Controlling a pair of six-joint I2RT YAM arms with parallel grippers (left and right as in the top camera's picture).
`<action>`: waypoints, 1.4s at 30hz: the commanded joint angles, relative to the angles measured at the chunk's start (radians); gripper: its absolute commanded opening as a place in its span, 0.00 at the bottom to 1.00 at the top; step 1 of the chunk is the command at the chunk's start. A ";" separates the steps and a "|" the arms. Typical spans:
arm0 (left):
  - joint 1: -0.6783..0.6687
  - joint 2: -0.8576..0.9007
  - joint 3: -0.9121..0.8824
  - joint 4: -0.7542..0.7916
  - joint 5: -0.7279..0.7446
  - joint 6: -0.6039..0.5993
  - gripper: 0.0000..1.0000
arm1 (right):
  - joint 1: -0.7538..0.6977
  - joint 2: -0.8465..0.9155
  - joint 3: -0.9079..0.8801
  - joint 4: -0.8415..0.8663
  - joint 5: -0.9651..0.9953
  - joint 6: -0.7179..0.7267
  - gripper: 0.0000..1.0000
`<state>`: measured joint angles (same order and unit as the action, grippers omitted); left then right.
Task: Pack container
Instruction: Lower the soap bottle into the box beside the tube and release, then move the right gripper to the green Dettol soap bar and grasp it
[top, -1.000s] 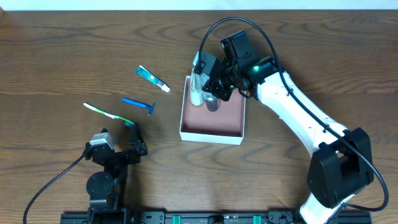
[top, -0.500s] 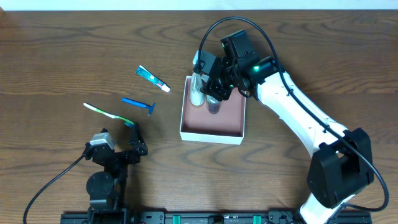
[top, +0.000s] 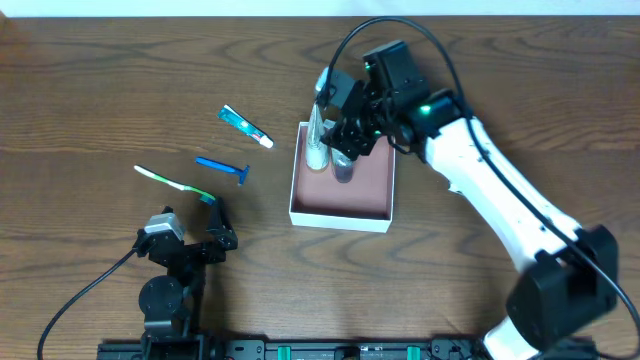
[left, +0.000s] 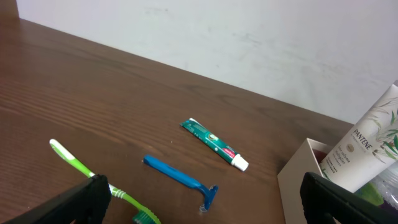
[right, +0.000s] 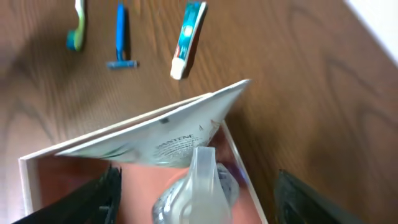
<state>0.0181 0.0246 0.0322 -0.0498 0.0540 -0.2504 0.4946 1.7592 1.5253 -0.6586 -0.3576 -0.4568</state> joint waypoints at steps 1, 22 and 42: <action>0.005 -0.001 -0.028 -0.015 0.010 0.003 0.98 | -0.005 -0.101 0.032 -0.020 0.011 0.076 0.78; 0.005 -0.001 -0.028 -0.015 0.010 0.003 0.98 | -0.289 -0.235 -0.091 -0.484 0.481 1.013 0.96; 0.005 -0.001 -0.028 -0.015 0.010 0.003 0.98 | -0.438 -0.235 -0.465 -0.156 0.453 1.106 0.99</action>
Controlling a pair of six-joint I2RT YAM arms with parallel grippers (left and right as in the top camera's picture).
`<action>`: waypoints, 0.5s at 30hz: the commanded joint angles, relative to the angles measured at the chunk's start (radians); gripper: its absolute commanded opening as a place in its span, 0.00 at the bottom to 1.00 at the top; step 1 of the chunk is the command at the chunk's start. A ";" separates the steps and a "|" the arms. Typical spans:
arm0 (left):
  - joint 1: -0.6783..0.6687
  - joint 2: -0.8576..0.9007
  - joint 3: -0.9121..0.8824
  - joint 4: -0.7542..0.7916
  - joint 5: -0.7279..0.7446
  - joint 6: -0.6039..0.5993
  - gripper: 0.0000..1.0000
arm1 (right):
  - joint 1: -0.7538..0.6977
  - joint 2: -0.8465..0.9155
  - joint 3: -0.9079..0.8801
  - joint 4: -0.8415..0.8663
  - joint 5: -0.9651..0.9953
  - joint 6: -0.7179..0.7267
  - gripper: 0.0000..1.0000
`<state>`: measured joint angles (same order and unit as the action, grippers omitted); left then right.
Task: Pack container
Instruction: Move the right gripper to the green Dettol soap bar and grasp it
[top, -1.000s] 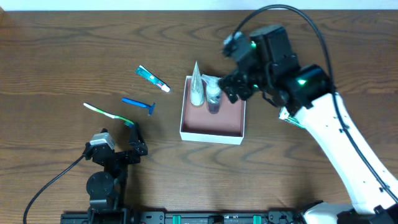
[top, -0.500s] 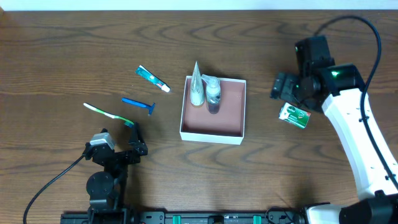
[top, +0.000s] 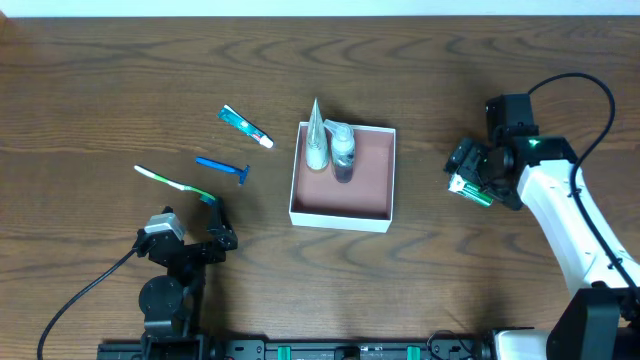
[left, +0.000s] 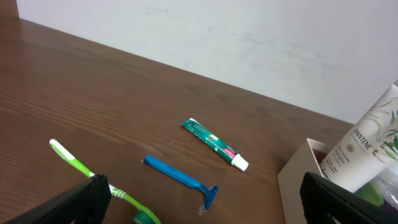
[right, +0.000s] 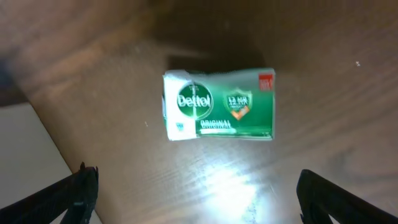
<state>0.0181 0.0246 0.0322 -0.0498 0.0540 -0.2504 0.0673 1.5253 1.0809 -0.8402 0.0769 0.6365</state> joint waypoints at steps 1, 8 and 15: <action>0.005 -0.001 -0.028 -0.015 0.010 0.003 0.98 | -0.010 -0.001 -0.030 0.054 0.018 -0.011 0.99; 0.005 -0.001 -0.028 -0.015 0.010 0.003 0.98 | -0.010 -0.001 -0.062 0.174 0.055 -0.175 0.99; 0.005 -0.001 -0.028 -0.015 0.010 0.003 0.98 | -0.010 0.016 -0.063 0.198 0.065 -0.253 0.99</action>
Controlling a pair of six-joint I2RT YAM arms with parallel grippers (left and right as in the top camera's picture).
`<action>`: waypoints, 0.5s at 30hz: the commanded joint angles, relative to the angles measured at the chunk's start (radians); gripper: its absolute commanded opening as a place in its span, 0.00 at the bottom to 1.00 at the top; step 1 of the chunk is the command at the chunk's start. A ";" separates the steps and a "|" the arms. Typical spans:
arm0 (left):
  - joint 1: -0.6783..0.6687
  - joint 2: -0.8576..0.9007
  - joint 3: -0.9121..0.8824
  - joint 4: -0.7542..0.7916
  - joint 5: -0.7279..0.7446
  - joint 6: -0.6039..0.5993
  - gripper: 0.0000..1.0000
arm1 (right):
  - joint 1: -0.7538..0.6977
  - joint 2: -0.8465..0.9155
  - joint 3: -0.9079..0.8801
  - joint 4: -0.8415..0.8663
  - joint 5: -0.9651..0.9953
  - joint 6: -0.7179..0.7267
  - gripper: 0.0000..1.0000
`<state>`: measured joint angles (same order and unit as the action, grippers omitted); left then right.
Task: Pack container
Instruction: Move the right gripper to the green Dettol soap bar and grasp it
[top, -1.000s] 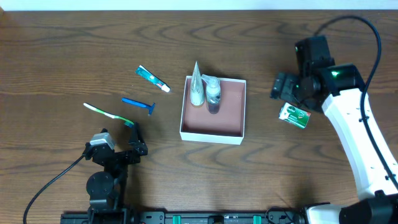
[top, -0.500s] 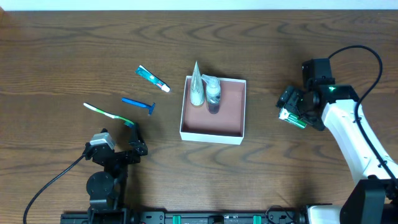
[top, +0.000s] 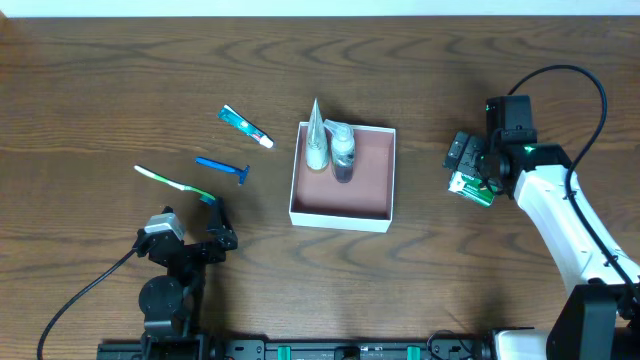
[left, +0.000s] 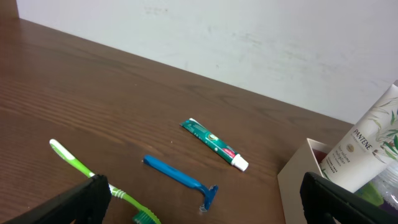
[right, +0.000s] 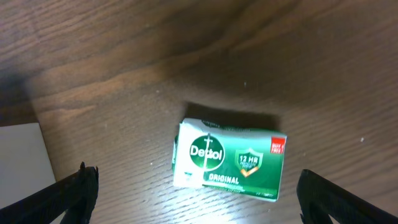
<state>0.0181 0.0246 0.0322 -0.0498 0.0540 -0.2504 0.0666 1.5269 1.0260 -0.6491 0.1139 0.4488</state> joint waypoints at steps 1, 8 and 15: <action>0.005 -0.001 -0.028 -0.015 0.010 0.003 0.98 | -0.010 0.021 -0.008 0.006 0.029 -0.065 0.98; 0.005 -0.001 -0.028 -0.015 0.010 0.003 0.98 | -0.010 0.106 -0.008 0.011 0.016 -0.061 0.95; 0.005 -0.001 -0.028 -0.015 0.010 0.003 0.98 | -0.010 0.161 -0.008 0.004 0.010 0.034 0.93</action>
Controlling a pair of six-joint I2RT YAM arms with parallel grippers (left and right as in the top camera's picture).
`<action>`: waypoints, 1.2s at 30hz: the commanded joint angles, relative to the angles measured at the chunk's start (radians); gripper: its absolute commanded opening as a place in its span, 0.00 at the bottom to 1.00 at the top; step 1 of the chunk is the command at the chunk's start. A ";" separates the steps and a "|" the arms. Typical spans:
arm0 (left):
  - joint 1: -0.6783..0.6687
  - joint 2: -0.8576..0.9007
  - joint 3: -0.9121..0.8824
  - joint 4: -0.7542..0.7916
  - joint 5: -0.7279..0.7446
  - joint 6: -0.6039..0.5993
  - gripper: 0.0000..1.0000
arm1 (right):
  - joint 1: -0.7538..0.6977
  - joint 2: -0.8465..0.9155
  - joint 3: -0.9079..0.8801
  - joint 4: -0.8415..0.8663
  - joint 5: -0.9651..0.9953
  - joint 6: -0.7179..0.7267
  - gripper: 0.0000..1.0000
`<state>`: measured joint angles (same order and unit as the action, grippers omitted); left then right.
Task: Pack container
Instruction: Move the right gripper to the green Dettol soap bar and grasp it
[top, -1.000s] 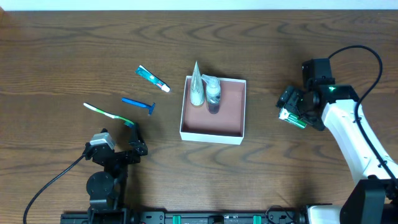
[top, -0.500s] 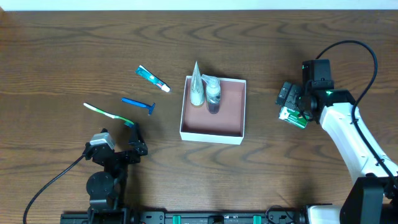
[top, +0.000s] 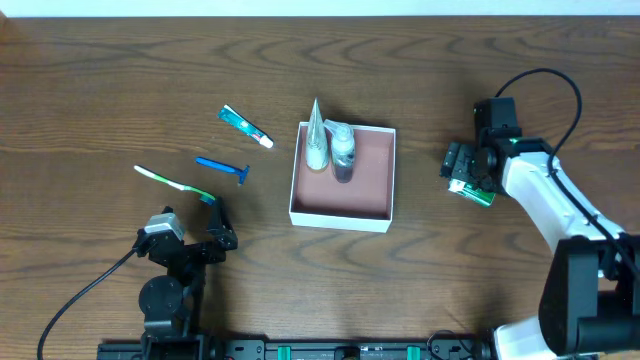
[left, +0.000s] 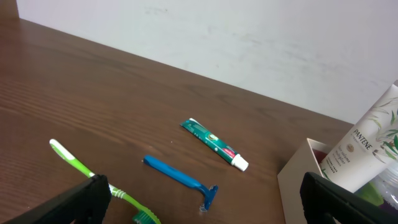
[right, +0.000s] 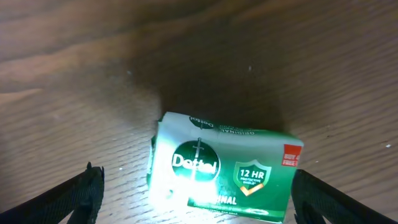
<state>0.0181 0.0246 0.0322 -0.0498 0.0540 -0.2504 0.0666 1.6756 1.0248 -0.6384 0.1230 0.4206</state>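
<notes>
A white box with a pink floor (top: 343, 215) stands mid-table, holding a white Pantene tube (top: 316, 140) (left: 367, 149) and a small clear bottle (top: 343, 155). A green Dettol soap pack (right: 227, 168) (top: 472, 189) lies flat on the table to the box's right. My right gripper (right: 198, 199) (top: 463, 175) is open right over it, one finger on each side, not touching. My left gripper (left: 202, 202) (top: 190, 240) rests open at the front left. Near it lie a green toothbrush (left: 93, 177) (top: 175, 183), a blue razor (left: 181, 180) (top: 224, 168) and a small toothpaste tube (left: 214, 144) (top: 246, 126).
The dark wooden table (top: 100, 90) carries nothing else. A pale wall (left: 249, 37) stands behind the table in the left wrist view. The right arm's black cable (top: 560, 85) loops above the arm.
My right gripper has come closer down over the Dettol pack, which now fills more of the wrist view between the open fingers. The left arm and other items are unchanged.
At first my right gripper was over the box beside the Pantene tube and bottle standing there. Then it was away to the right, open above the Dettol pack on the table. It has stayed open there, and is now lower over the pack.
</notes>
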 joint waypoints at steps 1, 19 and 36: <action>0.005 -0.001 -0.028 -0.015 0.010 0.003 0.98 | -0.010 0.013 -0.007 -0.010 0.002 0.087 0.93; 0.005 -0.001 -0.028 -0.015 0.010 0.003 0.98 | -0.025 0.013 -0.007 0.014 0.038 0.137 0.96; 0.005 -0.001 -0.028 -0.015 0.010 0.003 0.98 | -0.042 0.014 -0.137 0.163 -0.051 -0.016 0.95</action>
<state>0.0181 0.0246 0.0322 -0.0498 0.0540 -0.2504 0.0311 1.6840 0.9176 -0.4980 0.1040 0.4404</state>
